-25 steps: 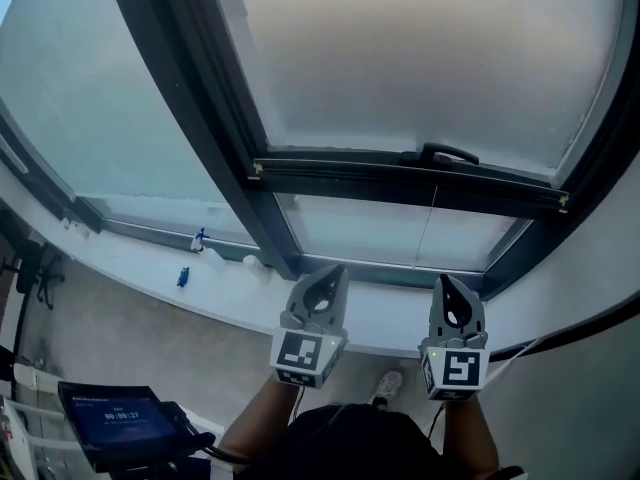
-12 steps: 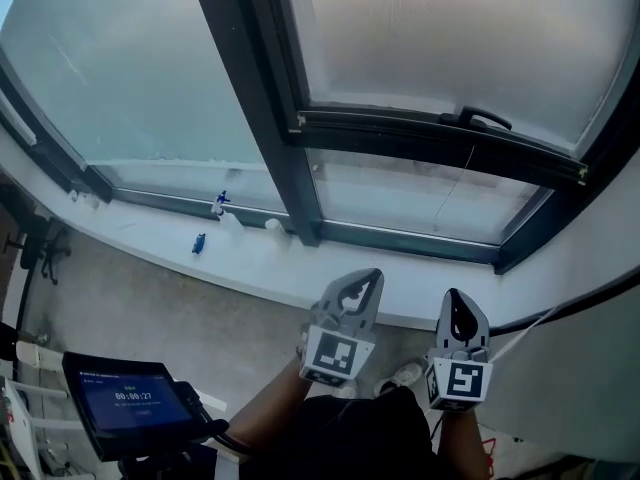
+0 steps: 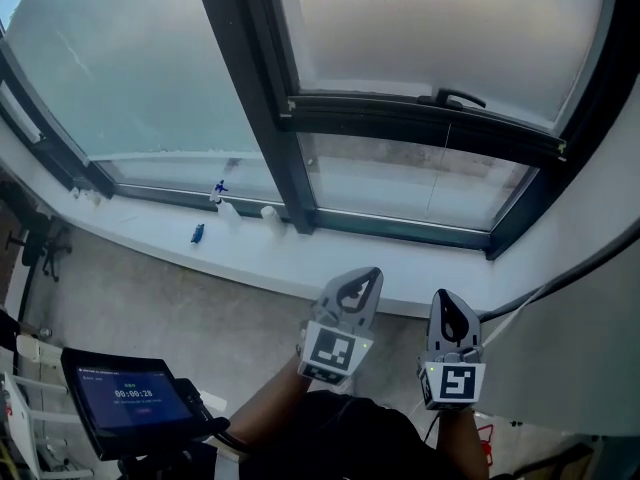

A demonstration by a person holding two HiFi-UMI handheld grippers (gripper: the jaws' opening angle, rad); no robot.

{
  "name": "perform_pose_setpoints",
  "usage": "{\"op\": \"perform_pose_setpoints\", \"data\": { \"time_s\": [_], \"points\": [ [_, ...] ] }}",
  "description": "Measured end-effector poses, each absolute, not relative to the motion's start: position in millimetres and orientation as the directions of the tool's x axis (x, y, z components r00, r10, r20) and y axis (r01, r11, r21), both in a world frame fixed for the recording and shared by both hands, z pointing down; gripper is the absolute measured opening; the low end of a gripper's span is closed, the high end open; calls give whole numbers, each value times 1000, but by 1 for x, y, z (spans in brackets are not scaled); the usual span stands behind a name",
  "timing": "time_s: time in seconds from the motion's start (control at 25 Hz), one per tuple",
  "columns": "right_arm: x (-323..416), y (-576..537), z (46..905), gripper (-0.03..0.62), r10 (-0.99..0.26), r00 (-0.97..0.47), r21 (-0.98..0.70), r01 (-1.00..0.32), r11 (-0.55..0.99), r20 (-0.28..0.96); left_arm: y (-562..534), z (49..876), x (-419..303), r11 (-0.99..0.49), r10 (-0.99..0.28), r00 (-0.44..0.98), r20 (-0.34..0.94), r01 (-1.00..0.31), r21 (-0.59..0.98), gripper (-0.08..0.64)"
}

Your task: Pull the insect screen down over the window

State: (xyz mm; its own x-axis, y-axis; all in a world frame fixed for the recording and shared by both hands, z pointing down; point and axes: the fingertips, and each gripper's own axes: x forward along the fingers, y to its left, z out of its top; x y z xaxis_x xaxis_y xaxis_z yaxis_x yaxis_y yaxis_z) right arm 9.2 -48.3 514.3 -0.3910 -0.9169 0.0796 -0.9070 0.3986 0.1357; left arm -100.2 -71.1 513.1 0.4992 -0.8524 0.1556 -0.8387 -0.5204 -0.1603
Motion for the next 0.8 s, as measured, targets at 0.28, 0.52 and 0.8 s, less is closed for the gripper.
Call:
{"op": "perform_pose_setpoints", "data": {
  "time_s": [0.28,0.52,0.8],
  "points": [
    [35,1,500,5,-897,-441,127,-891,437,-9,-36,507,-66,-502,-863,473,179,-845,-187,3],
    [60,45,507,5,-878,-477,111,-872,477,34,13,505,-57,-428,-900,413,142,-898,-99,3],
    [52,88,517,5,-851,-524,100,-846,524,30,63,505,-73,-345,-933,330,146,-934,-90,3]
  ]
}}
